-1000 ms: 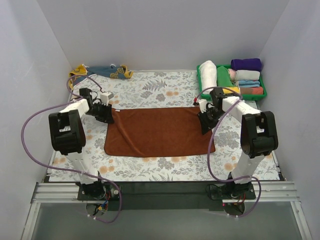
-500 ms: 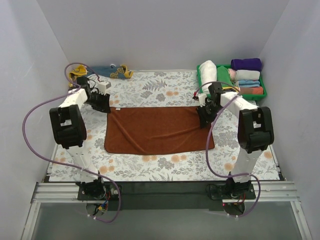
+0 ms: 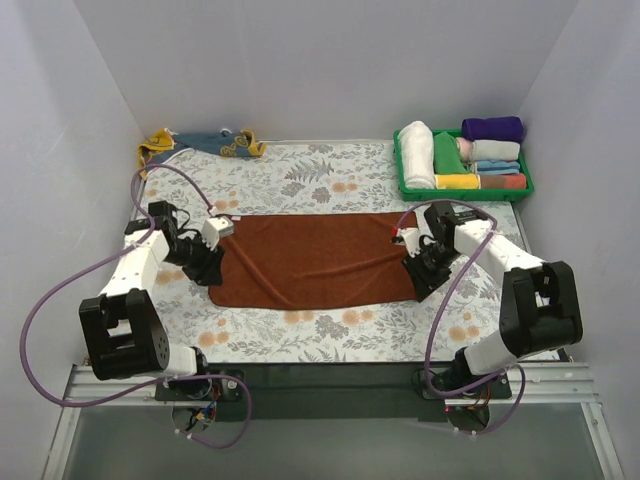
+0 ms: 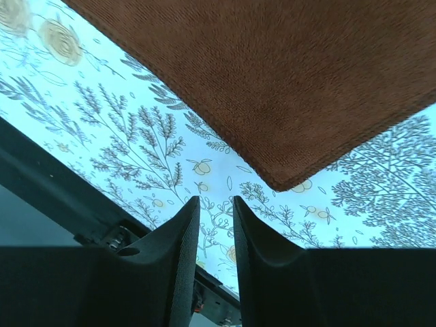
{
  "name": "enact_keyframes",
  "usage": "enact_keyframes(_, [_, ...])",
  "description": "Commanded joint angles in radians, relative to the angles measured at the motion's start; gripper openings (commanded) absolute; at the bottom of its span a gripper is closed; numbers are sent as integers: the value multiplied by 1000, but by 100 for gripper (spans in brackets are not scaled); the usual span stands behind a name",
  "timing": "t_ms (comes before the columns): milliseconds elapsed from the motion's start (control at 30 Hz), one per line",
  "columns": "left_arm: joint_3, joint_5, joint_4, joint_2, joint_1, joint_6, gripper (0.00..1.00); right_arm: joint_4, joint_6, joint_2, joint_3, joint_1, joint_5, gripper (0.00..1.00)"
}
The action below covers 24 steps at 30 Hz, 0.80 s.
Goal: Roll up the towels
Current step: Flatten the towel
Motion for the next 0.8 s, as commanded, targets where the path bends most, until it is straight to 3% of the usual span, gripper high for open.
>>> enact_keyframes(0, [-76, -31, 16, -30, 2, 50, 33, 62, 11, 38, -26, 16, 49, 27])
enact_keyframes(467, [-212, -272, 201, 34, -1, -13, 29, 102, 10, 229, -63, 47, 238, 25])
enact_keyframes(767, [-236, -363, 115, 3, -1, 26, 27, 96, -47, 194, -178, 70, 347, 22])
